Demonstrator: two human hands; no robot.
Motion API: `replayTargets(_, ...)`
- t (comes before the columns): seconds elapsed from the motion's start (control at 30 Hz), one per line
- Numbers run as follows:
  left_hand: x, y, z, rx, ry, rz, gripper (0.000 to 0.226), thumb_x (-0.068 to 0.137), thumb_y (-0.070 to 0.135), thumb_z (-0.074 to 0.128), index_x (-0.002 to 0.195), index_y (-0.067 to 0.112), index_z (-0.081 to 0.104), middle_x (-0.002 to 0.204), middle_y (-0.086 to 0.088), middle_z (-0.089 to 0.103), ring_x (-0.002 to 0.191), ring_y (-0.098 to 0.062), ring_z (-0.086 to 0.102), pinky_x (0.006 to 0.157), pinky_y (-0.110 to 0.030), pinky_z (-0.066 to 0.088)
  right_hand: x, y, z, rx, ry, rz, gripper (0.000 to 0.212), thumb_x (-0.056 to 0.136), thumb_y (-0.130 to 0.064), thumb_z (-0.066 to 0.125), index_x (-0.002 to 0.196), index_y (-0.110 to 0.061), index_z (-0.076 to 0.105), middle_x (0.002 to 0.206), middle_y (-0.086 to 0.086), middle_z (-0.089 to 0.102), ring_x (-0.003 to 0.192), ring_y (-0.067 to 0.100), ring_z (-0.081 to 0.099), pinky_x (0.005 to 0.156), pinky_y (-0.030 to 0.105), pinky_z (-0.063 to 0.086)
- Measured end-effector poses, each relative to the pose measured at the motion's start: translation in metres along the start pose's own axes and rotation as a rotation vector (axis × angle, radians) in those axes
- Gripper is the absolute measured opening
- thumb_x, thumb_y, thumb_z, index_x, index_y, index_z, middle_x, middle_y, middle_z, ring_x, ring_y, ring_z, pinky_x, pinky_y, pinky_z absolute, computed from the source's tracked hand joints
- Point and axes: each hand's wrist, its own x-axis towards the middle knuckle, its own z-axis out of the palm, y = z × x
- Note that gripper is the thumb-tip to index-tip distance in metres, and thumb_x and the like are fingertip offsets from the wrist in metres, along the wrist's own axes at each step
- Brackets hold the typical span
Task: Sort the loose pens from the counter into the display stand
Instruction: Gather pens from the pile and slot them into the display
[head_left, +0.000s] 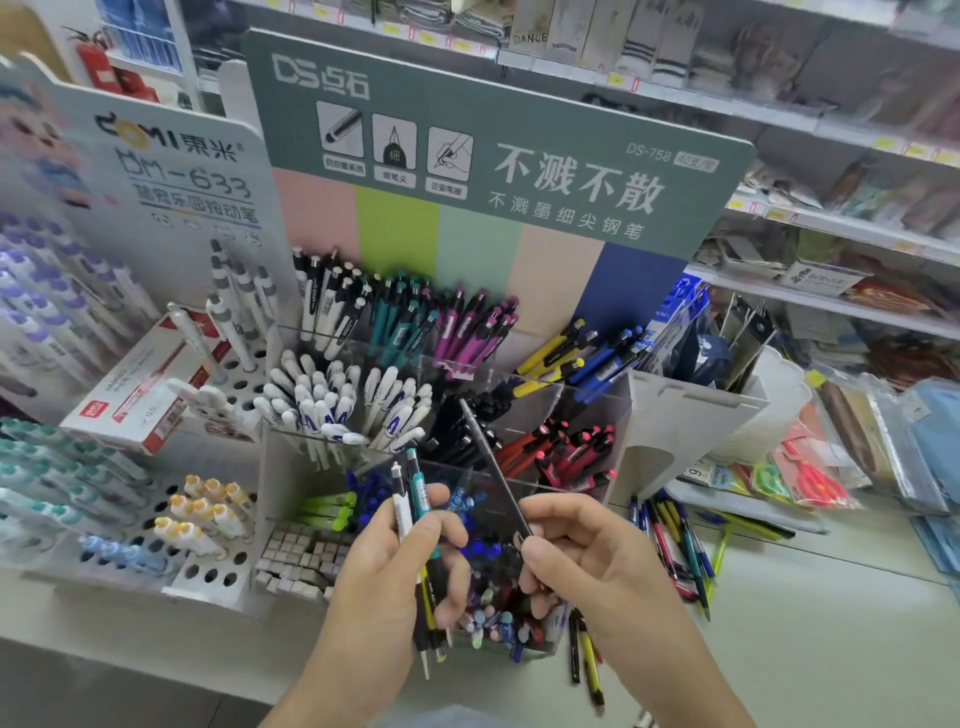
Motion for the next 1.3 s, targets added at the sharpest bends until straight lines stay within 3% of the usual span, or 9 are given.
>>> replayTargets(0.07,0.001,0.002,-0.003,-0.007,0.031,0.009,0.019,0.102,0.010,0.046,0.118,0.004,0.055,0.073,-0.010,0.053,0.046,-0.022,0.034,0.035,-0.024,0.031,0.002,-0.007,0.000,-0.037,0.017,-0.039,0.020,0.089,0.005,0.068,0.096,-0.012,0.076,0.078,0.008,0.068,0.064,0.020,0.062,0.058,0.027,0.053)
replayTargets(0.17,-0.001,0.007,-0.007,-0.090,0.069,-0.001,0.026,0.099,0.015,0.049,0.121,0.003,0.057,0.075,-0.009,0.053,0.050,-0.020,0.040,0.037,-0.024,0.034,0.005,-0.019,-0.001,-0.168,0.250,-0.249,0.018,0.087,-0.002,0.073,0.085,-0.020,0.077,0.073,0.007,0.071,0.063,0.020,0.063,0.063,0.026,0.054)
replayTargets(0.27,-0.005,0.012,-0.011,-0.220,0.028,-0.046,0.028,0.098,0.003,0.047,0.124,0.000,0.057,0.079,-0.013,0.059,0.059,-0.024,0.054,0.045,-0.028,0.046,0.018,-0.031,0.007,-0.171,0.429,-0.497,0.022,0.084,-0.001,0.078,0.098,-0.016,0.071,0.085,0.006,0.075,0.074,0.021,0.072,0.071,0.027,0.058)
replayTargets(0.37,-0.010,0.015,-0.014,-0.238,-0.045,-0.083,0.033,0.093,0.002,0.049,0.126,0.001,0.056,0.088,-0.019,0.067,0.067,-0.030,0.064,0.056,-0.033,0.057,0.037,-0.038,0.020,-0.269,0.449,-0.670,0.042,0.082,-0.003,0.082,0.114,-0.016,0.058,0.090,0.000,0.077,0.081,0.019,0.074,0.075,0.029,0.059)
replayTargets(0.47,-0.014,0.017,-0.015,-0.155,-0.090,-0.100,0.040,0.087,0.012,0.055,0.126,0.004,0.056,0.104,-0.020,0.072,0.075,-0.034,0.070,0.059,-0.039,0.060,0.061,-0.034,0.031,-0.420,0.435,-0.814,0.054,0.084,-0.008,0.082,0.121,-0.024,0.047,0.091,-0.005,0.076,0.072,0.016,0.072,0.065,0.035,0.058)
replayTargets(0.73,-0.023,0.025,-0.024,-0.206,-0.110,-0.148,0.040,0.090,0.014,0.053,0.129,0.005,0.057,0.088,-0.024,0.065,0.063,-0.032,0.061,0.054,-0.038,0.056,0.074,-0.041,0.032,-0.534,0.434,-1.063,0.033,0.088,-0.017,0.081,0.112,-0.024,0.060,0.085,-0.002,0.071,0.057,0.017,0.068,0.052,0.036,0.057)
replayTargets(1.03,-0.029,0.030,-0.030,-0.219,-0.164,-0.155,0.040,0.086,0.003,0.056,0.126,-0.001,0.057,0.098,-0.026,0.069,0.071,-0.035,0.068,0.061,-0.040,0.061,0.093,-0.013,0.044,-1.041,0.274,-0.850,0.013,0.092,-0.028,0.074,0.095,-0.017,0.080,0.095,-0.004,0.062,0.065,0.009,0.055,0.063,0.031,0.053)
replayTargets(1.17,-0.030,0.031,-0.036,-0.162,-0.205,-0.168,0.035,0.093,0.009,0.055,0.126,-0.001,0.055,0.098,-0.024,0.068,0.061,-0.032,0.063,0.048,-0.034,0.053,0.067,-0.016,0.047,-0.877,0.273,-0.840,0.015,0.096,-0.024,0.068,0.108,-0.016,0.074,0.094,-0.006,0.052,0.066,0.012,0.052,0.063,0.018,0.044)
replayTargets(1.3,-0.027,0.023,-0.043,-0.059,-0.359,-0.193,0.039,0.095,0.020,0.063,0.127,0.000,0.056,0.100,-0.025,0.065,0.044,-0.022,0.052,0.041,-0.026,0.034,0.036,-0.020,0.053,-0.578,-0.086,-0.479,0.024,0.093,-0.036,0.064,0.116,-0.028,0.066,0.084,-0.007,0.064,0.073,0.015,0.063,0.066,0.024,0.052)
